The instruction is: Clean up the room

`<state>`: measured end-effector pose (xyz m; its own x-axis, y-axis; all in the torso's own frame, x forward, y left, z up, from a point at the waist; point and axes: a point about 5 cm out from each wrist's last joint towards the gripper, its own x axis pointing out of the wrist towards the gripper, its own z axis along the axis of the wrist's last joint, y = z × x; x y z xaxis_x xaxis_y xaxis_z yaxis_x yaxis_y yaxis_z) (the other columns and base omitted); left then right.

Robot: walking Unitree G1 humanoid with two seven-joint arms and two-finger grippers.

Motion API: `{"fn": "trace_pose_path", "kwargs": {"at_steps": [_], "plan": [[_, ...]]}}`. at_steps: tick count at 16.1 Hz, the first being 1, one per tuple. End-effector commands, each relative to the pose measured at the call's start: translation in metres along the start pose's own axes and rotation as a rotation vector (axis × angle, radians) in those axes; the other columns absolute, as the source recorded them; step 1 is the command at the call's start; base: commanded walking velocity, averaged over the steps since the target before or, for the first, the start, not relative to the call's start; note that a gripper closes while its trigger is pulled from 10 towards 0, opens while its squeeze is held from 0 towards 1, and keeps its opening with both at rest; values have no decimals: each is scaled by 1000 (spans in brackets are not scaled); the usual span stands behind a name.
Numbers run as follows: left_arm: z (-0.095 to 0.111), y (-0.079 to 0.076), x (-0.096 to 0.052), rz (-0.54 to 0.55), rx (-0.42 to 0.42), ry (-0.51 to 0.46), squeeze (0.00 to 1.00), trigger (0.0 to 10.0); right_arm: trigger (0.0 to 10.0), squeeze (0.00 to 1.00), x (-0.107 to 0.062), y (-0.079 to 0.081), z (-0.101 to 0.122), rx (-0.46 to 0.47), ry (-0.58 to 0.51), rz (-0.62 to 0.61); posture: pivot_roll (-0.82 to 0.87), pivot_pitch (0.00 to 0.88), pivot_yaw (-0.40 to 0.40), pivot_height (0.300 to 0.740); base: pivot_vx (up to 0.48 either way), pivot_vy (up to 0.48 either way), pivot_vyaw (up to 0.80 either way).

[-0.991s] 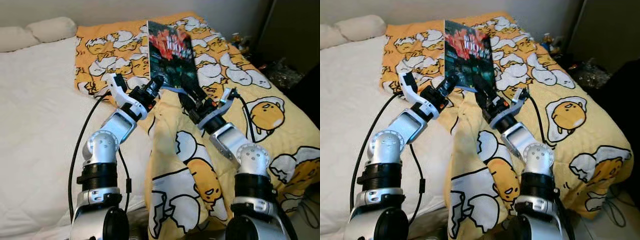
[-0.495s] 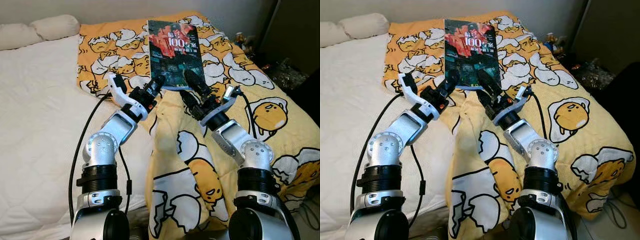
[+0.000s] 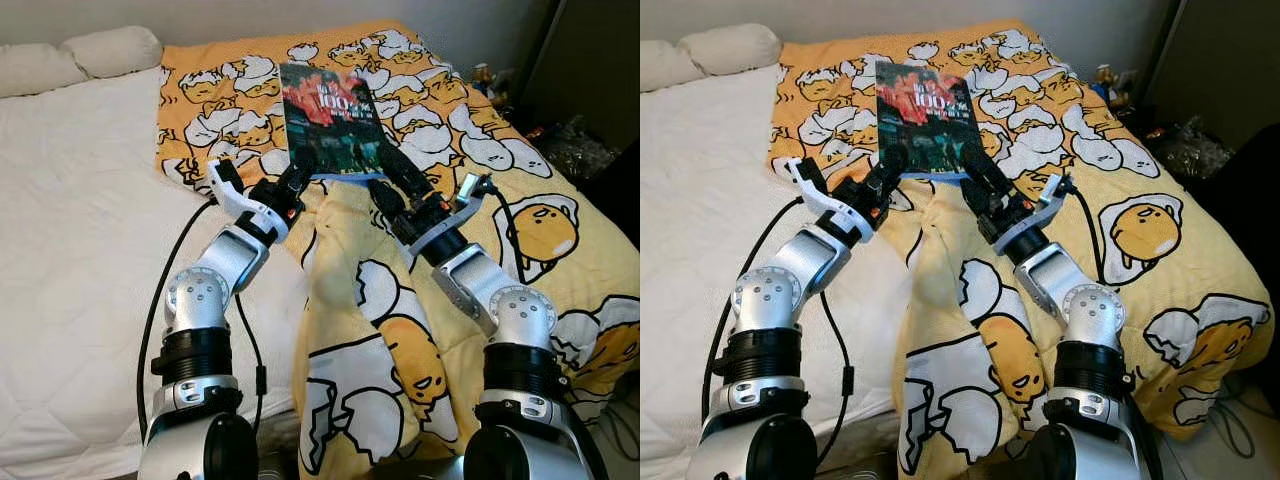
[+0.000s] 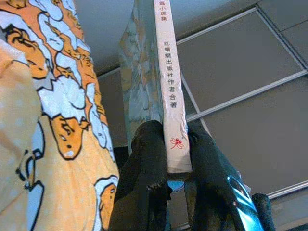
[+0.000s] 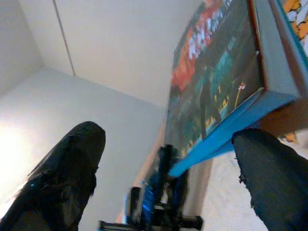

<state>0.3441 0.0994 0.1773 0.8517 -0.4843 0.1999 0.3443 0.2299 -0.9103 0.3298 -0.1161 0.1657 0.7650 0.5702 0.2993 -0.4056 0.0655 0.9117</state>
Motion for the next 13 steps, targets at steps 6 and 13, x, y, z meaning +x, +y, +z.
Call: {"fn": "trace_pose_path", "kwargs": {"at_steps": [6, 13], "plan": [[17, -13, 4, -66, 164, 15, 0, 0, 10000, 0, -26, -26, 28, -129, -50, -218, -96, 0, 82, 740, 0, 0, 0], [14, -23, 19, -89, 217, 42, 0, 0, 10000, 0, -22, -5, 2, -102, 60, -24, -114, 0, 117, 740, 0, 0, 0]]}}
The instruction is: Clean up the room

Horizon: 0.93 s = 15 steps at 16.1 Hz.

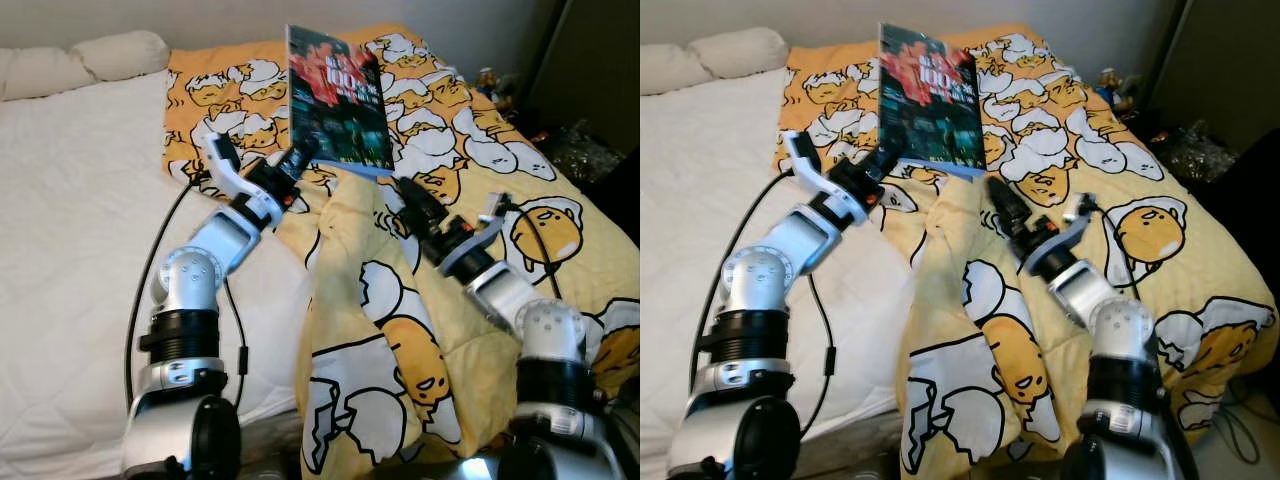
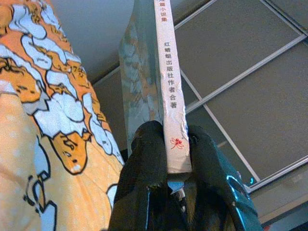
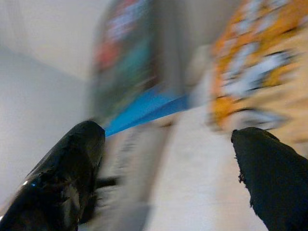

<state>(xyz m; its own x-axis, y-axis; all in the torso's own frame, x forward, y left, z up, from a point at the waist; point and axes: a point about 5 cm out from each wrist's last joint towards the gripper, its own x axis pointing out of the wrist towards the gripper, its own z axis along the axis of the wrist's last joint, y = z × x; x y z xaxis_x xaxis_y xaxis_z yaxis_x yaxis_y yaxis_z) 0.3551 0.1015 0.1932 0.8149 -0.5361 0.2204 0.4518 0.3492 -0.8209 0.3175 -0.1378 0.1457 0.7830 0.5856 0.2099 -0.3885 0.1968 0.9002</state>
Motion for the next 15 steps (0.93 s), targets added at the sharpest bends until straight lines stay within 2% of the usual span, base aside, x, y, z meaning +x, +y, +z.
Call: {"fn": "trace_pose_path", "kwargs": {"at_steps": [1, 4, 6, 7, 8, 11, 15], "plan": [[2, -12, 10, -33, 35, -2, 0, 0, 10000, 0, 8, 16, -7, 20, 32, 104, -111, 0, 115, 740, 0, 0, 0], [-10, -21, 17, -57, -30, 12, 0, 0, 10000, 0, 23, 23, -30, 59, 126, 158, -96, 0, 101, 740, 0, 0, 0], [-14, -23, 17, -73, -43, 28, 0, 0, 10000, 0, 27, 26, -32, 53, 131, 173, -95, 0, 98, 740, 0, 0, 0], [-17, -23, 17, -78, -50, 41, 0, 0, 10000, 0, 30, 29, -28, 64, 102, 187, -96, 0, 99, 740, 0, 0, 0], [-23, -23, 13, -81, -76, 62, 0, 0, 10000, 0, 33, 31, -17, 89, 21, 199, -94, 0, 98, 740, 0, 0, 0], [-25, -22, 6, -84, -109, 65, 0, 0, 10000, 0, 31, 26, -1, 117, -84, 181, -86, 0, 93, 740, 0, 0, 0], [-19, -16, 0, -57, -111, 53, 0, 0, 10000, 0, 22, 27, 11, 132, -133, 201, -91, 0, 92, 740, 0, 0, 0]]}}
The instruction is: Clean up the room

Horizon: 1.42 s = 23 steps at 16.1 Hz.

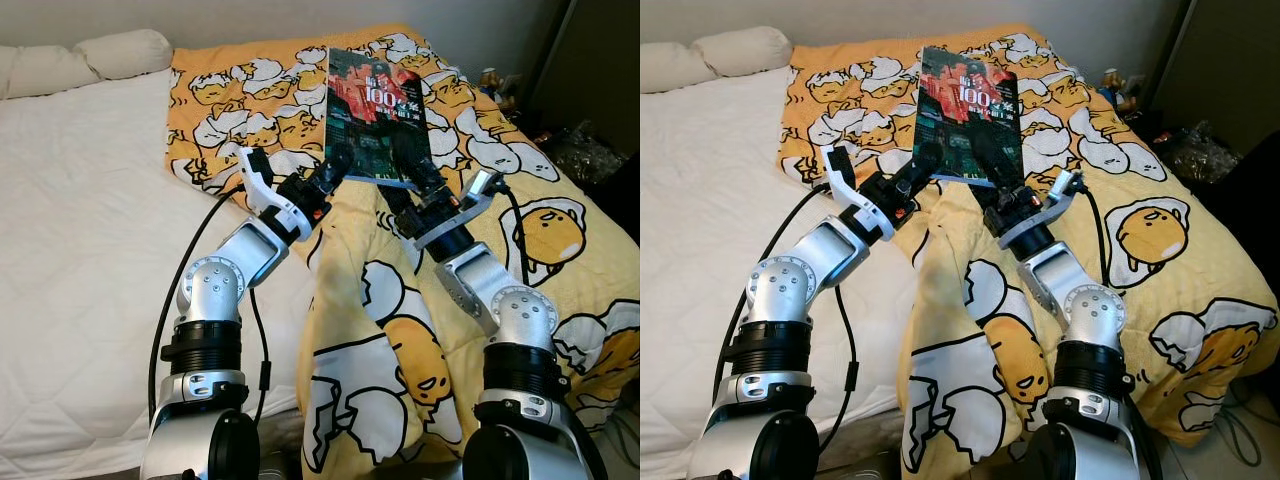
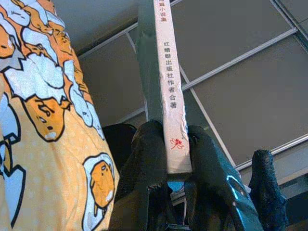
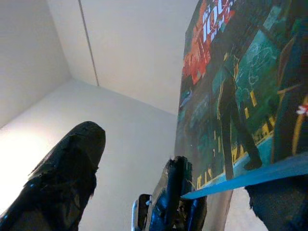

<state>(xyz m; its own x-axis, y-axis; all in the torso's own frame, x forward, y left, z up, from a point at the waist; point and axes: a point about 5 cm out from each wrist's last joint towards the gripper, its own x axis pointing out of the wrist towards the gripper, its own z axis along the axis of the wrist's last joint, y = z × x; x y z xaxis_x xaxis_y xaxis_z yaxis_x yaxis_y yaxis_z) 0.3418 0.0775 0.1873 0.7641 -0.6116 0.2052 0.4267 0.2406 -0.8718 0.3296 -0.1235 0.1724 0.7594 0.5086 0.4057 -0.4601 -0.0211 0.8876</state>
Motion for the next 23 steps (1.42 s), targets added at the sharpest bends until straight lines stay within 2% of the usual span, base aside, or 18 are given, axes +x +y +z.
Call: {"fn": "trace_pose_path", "kwargs": {"at_steps": [1, 4, 5, 6, 10, 13, 15, 17, 23], "plan": [[9, -6, -3, -22, 11, -33, 0, 0, 10000, 0, -3, 6, 8, -16, -22, 21, -93, 0, 91, 740, 0, 0, 0], [8, -4, -5, -8, 42, -5, 0, 0, 10000, 0, -7, 6, 15, -17, -38, 18, -95, 0, 90, 740, 0, 0, 0], [7, -1, -6, 2, 69, 18, 0, 0, 4471, 0, -9, 8, 18, -16, -42, 25, -96, 0, 89, 740, 0, 0, 0], [7, 1, -7, 6, 73, 18, 0, 0, 0, 0, -10, 8, 20, -17, -42, 28, -98, 0, 88, 740, 0, 0, 0], [9, 4, -10, 24, 110, 16, 0, 0, 0, 0, -14, 7, 22, -39, -22, 8, -99, 0, 77, 740, 0, 0, 0], [8, 8, -16, 36, 158, 29, 0, 0, 0, 0, -16, 3, 17, -77, 43, -30, -107, 0, 77, 740, 0, 0, 0], [5, 10, -18, 39, 169, 39, 0, 0, 0, 0, -19, -3, 14, -112, 69, -84, -110, 0, 78, 740, 0, 0, 0], [4, 12, -20, 46, 179, 42, 0, 0, 0, 0, -24, -11, 13, -111, 68, -128, -108, 0, 75, 740, 0, 0, 0], [5, 16, -24, 60, 195, 43, 0, 0, 0, 0, -22, -15, 5, -153, 127, -160, -123, 0, 98, 740, 0, 0, 0]]}}
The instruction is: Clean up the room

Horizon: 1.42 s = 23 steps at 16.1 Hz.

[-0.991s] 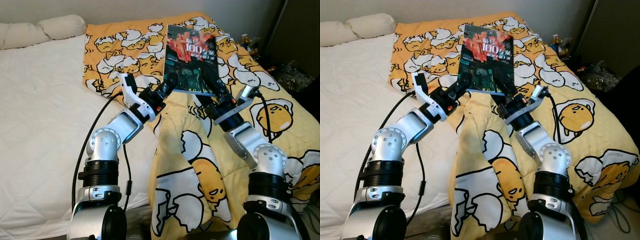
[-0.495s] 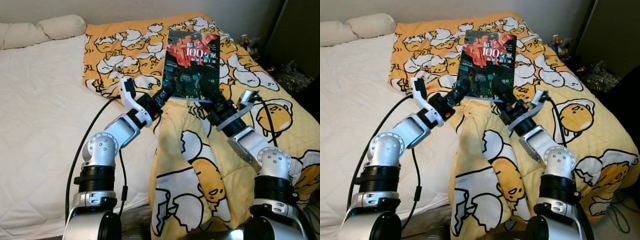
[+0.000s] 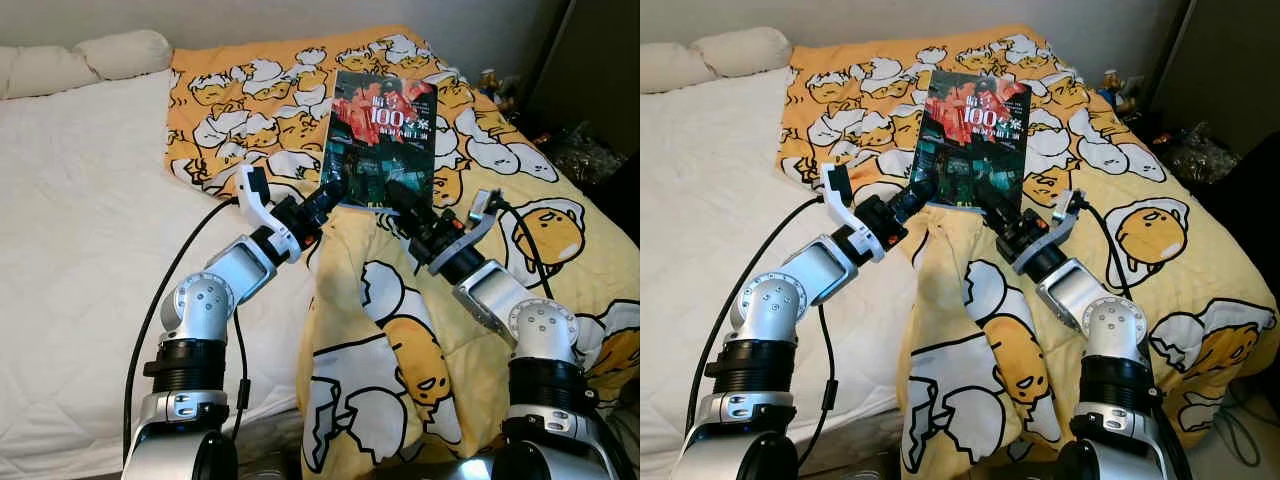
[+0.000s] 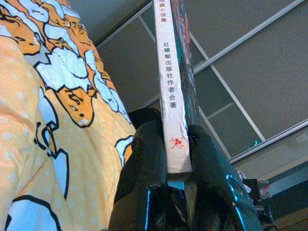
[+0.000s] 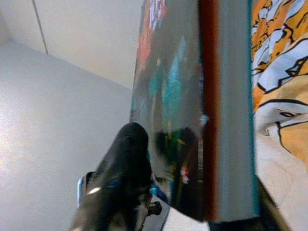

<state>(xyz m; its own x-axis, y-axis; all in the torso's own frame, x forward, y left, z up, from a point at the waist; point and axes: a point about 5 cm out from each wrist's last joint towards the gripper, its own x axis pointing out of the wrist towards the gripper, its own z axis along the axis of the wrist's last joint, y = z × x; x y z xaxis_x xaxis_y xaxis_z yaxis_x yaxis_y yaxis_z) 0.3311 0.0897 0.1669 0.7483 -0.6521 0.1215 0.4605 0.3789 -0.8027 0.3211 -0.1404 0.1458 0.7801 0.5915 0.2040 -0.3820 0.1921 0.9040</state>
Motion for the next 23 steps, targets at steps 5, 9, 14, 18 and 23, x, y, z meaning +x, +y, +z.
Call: {"fn": "trace_pose_path", "kwargs": {"at_steps": [5, 9, 14, 18, 23], "plan": [[9, 1, -4, 14, 52, -27, 0, 0, 0, 0, 3, 5, 2, -8, -56, 32, -124, 0, 108, 740, 0, 0, 0], [10, 0, -5, 1, 70, -33, 0, 0, 0, 0, 6, 12, 5, 0, -63, 79, -113, 0, 102, 740, 0, 0, 0], [21, -5, -10, -79, 77, -38, 1000, 10000, 0, 0, 7, 28, 10, -73, 1, 170, -107, 0, 96, 740, 0, 0, 0], [28, 3, -12, -90, 66, 31, 584, 10000, 0, 0, 3, 39, 10, -144, 95, 258, -105, 0, 99, 740, 0, 0, 0], [23, 1, -3, -150, 12, 68, 0, 6863, 784, 0, -6, 41, -4, -205, 226, 299, -118, 0, 118, 740, 0, 0, 0]]}}
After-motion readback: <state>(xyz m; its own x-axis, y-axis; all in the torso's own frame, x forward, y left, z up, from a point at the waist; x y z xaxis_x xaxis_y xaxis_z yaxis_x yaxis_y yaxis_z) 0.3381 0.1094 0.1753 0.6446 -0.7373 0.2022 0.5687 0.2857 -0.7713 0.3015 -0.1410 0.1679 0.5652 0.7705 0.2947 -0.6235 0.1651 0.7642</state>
